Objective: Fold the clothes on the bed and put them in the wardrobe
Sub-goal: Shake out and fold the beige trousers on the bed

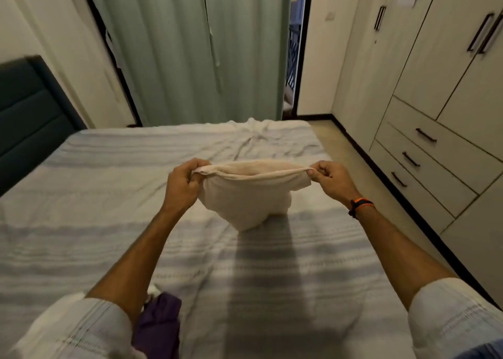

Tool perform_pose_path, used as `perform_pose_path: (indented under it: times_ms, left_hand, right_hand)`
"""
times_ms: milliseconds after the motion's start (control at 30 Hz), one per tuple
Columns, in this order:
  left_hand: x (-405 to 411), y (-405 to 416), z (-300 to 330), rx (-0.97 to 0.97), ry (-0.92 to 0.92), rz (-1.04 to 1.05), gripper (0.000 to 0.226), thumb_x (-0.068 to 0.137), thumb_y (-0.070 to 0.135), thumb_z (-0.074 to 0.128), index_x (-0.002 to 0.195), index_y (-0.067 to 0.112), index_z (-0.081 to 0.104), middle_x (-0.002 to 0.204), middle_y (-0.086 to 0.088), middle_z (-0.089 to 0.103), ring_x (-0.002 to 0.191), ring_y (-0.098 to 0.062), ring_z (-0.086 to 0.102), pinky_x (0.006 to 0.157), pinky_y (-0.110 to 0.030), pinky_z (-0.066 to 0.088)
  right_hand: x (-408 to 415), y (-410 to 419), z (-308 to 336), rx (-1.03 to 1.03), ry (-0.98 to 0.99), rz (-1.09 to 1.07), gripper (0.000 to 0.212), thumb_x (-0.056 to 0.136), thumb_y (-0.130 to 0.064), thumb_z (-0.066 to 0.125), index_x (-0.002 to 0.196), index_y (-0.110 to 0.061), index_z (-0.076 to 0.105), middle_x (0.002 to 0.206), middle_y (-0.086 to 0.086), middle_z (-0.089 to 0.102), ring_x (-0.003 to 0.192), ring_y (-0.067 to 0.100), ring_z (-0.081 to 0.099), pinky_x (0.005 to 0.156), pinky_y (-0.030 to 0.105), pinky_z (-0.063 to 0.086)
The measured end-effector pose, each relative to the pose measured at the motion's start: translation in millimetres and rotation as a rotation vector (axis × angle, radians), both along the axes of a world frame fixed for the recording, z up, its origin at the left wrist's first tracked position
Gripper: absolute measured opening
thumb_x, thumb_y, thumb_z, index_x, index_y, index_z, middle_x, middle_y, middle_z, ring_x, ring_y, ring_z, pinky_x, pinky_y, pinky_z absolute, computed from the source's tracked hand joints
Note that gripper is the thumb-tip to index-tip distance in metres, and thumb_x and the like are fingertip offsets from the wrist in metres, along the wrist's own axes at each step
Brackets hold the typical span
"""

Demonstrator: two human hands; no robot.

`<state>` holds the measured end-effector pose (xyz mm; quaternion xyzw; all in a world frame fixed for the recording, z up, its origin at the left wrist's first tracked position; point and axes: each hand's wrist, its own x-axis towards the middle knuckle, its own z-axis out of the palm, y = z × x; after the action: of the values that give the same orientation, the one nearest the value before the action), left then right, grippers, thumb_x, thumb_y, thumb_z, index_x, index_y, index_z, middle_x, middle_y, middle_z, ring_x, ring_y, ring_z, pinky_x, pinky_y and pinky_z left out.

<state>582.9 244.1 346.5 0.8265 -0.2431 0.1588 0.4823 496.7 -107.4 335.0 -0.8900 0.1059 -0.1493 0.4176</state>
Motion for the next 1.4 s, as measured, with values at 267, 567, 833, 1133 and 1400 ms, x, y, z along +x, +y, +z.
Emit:
perform_pose_path:
  times_ms: [267,567,833,1133,1400]
  left_hand:
    - [-152.7,51.5,-165.7,0.36,0.403,-0.229,0.037,0.077,0.014,0.044,0.09,0.039,0.066,0.077,0.005,0.071,0.068,-0.011,0.067,0.062,-0.03,0.053]
    - [-266.1,68.5,-265.1,0.711,0.595,-0.271,0.029,0.087,0.001,0.061,0.099,0.023,0.075,0.097,0.001,0.075,0.091,-0.019,0.068,0.075,-0.031,0.052]
    - [-328.4,67.1,-323.8,1.144,0.477,-0.359,0.035,0.094,0.012,0.054,0.116,0.036,0.066,0.113,0.004,0.068,0.1,-0.02,0.064,0.085,-0.034,0.045]
    - [-372.1,81.2,-388.1,1.413,0.426,-0.444,0.041,0.098,0.015,0.04,0.128,0.034,0.059,0.13,0.001,0.057,0.114,-0.023,0.056,0.094,-0.036,0.033]
    - [-388.6,88.8,-420.8,1.334,0.843,-0.44,0.039,0.088,0.013,0.055,0.125,0.022,0.061,0.125,-0.011,0.053,0.107,-0.035,0.06,0.092,-0.046,0.051]
  right_hand:
    - [-152.9,32.4,-140.4,-0.113,0.543,0.154,0.022,0.096,-0.026,0.062,0.075,-0.019,0.065,0.077,0.013,0.068,0.074,0.029,0.062,0.067,0.039,0.047]
    - [-256.9,68.6,-226.8,-0.07,0.752,0.171,0.016,0.094,-0.018,0.064,0.078,-0.018,0.065,0.071,-0.001,0.062,0.07,0.016,0.055,0.063,0.027,0.037]
    - [-314.9,89.6,-296.4,-0.177,0.851,0.218,0.014,0.092,-0.012,0.063,0.101,-0.007,0.073,0.099,0.012,0.073,0.098,0.03,0.063,0.088,0.034,0.049]
    - [-352.6,117.4,-369.6,-0.518,0.918,0.329,0.023,0.089,-0.002,0.05,0.108,-0.003,0.062,0.103,0.023,0.061,0.094,0.04,0.058,0.075,0.041,0.047]
    - [-369.3,159.0,-393.6,-0.589,0.955,0.223,0.019,0.087,-0.005,0.054,0.105,-0.002,0.058,0.103,0.02,0.065,0.095,0.04,0.063,0.074,0.043,0.05]
